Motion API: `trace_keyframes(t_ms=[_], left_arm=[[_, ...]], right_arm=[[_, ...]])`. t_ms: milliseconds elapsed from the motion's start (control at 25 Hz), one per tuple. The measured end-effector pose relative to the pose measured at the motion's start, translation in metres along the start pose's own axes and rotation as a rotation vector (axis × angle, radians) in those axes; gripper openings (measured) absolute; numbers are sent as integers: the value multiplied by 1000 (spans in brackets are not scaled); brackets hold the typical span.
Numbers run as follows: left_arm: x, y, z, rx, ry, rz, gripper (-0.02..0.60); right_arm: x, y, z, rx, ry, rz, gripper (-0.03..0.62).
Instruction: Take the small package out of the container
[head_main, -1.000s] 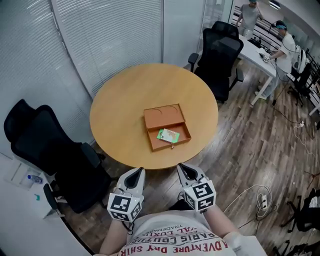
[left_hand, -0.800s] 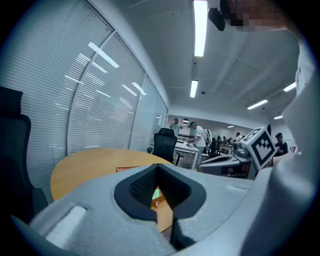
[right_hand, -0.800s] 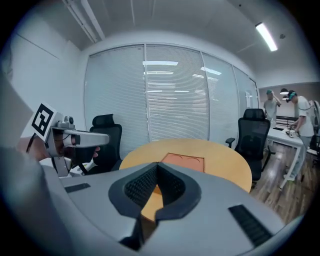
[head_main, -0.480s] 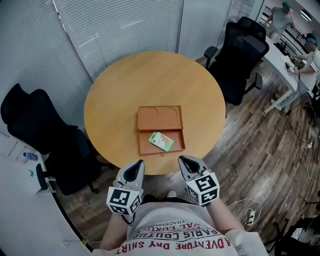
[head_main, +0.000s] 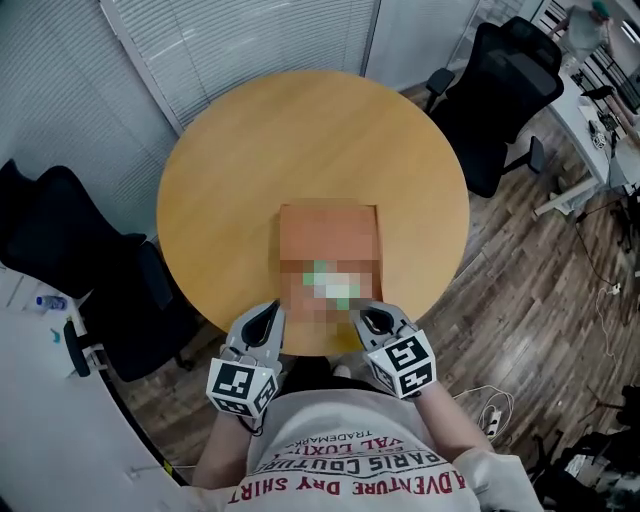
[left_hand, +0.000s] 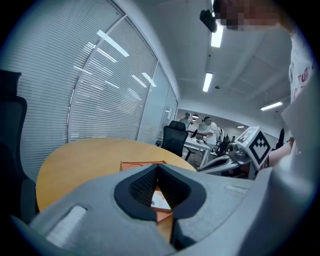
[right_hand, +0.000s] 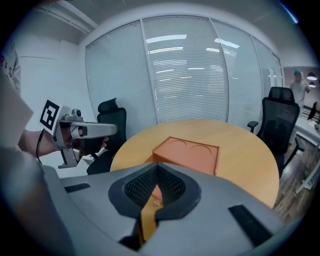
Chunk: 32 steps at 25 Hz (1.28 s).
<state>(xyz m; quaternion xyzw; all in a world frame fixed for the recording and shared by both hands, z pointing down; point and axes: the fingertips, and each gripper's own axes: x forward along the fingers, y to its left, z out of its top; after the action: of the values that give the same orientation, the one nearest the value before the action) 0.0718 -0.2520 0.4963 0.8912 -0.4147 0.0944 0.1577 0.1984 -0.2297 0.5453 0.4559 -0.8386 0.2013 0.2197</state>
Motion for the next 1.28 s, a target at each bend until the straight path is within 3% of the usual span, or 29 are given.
trace_keyframes(t_ms=[200,280,520,640,960,1160,1280], left_arm=[[20,28,-4,-15,-6,-13,11],[24,36,-7,-4,2,-28,11],[32,59,-14,-8,22,-37,11],[35,64,-16,-5,37,-38,11],[40,69,-20,-63,48,4,11],[43,71,-28,-102,54,25,11],[45,70,-30,-106,61,33,11]], right_arm=[[45,-13,-18,-18,114,2,9],[62,-14,-26,-42,169,8,92],[110,-21,-42,-170,288,35,228],[127,-31,-59,-229,402,36,311],[152,-36,-91,-231,591,86,362],[165,-41,-100,-303,622,21,357],[170,-41,-102,-293,619,50,364]])
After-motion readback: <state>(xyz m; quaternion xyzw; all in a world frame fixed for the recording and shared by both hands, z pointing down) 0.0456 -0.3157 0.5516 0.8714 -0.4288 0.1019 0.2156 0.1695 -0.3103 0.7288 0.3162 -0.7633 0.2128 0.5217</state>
